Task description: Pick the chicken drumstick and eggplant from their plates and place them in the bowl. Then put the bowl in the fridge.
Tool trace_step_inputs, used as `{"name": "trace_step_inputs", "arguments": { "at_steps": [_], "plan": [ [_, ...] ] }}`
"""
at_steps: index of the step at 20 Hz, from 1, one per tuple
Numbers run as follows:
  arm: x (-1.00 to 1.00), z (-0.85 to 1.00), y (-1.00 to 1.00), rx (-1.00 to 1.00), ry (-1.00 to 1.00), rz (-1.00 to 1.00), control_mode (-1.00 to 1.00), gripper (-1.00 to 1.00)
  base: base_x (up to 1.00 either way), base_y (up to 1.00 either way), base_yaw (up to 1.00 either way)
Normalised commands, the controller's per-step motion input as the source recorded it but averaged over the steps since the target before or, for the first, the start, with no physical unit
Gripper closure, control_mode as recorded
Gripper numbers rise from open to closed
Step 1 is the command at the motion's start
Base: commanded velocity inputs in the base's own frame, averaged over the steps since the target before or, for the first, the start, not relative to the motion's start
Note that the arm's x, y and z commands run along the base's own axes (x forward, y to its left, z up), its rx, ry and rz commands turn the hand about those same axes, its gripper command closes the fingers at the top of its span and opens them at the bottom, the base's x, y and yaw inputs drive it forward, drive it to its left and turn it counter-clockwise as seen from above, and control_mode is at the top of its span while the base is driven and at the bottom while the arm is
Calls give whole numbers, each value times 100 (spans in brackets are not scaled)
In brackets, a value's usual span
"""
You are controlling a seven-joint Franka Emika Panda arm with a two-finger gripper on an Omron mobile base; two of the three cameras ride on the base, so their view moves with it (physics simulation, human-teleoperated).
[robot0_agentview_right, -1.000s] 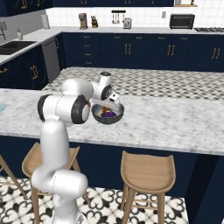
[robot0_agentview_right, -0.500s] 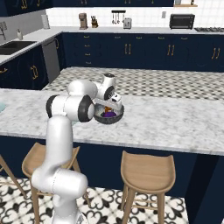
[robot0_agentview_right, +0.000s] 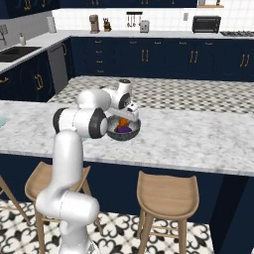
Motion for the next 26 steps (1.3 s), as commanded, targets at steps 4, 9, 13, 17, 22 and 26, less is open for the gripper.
{"name": "trace_step_inputs", "arguments": {
  "at_steps": [4,9,13,17,22,26],
  "plan": [
    [-43,57,-6,3,-8,0,-100,-100,0,0,0],
    [-100,93,-21,8,-17,-10,-100,-100,0,0,0],
    [-100,18,-46,2,3,-19,-100,-100,0,0,0],
    [-60,-24,-15,-5,20,-14,-100,-100,0,0,0],
    [-4,-37,-3,0,4,-2,-100,-100,0,0,0],
    [26,-22,-14,0,-1,-1,-100,-100,0,0,0]
  ]
}}
